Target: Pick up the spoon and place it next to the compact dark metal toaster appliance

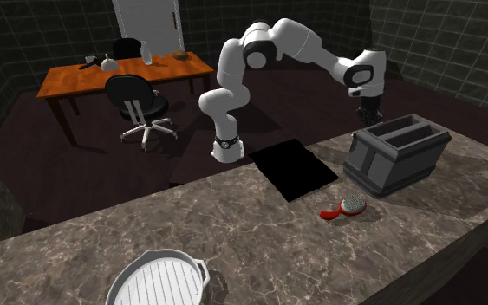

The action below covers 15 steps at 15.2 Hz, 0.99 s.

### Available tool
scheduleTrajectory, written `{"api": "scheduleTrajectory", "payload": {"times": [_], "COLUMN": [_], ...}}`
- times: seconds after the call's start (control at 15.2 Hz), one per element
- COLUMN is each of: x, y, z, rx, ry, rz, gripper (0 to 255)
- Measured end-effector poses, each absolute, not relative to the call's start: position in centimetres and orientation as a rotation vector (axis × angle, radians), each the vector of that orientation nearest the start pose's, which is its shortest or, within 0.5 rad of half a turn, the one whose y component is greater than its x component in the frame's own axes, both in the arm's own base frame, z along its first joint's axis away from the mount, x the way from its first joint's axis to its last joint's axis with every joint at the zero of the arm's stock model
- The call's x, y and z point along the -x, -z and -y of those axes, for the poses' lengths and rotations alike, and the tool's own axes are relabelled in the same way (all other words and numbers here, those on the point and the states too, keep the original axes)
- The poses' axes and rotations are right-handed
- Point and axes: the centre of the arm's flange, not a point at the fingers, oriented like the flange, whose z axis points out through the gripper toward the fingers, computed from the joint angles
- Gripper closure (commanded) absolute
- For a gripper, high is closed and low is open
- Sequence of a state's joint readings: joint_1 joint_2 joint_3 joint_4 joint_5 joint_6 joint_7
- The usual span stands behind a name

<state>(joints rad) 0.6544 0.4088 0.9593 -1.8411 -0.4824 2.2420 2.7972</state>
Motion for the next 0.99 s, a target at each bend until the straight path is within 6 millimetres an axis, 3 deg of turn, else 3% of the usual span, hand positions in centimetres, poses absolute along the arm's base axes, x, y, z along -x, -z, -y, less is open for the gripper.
{"api": "scheduleTrajectory", "payload": {"times": [0.66,0.99], "x": [-3.7,-3.8], "y": [-35.2,-34.6], "z": [-63.6,-63.6], "rx": [2.591,2.591], "ry": [-0.08,-0.08], "rz": [-1.39,-1.389], "gripper": [255,255]}}
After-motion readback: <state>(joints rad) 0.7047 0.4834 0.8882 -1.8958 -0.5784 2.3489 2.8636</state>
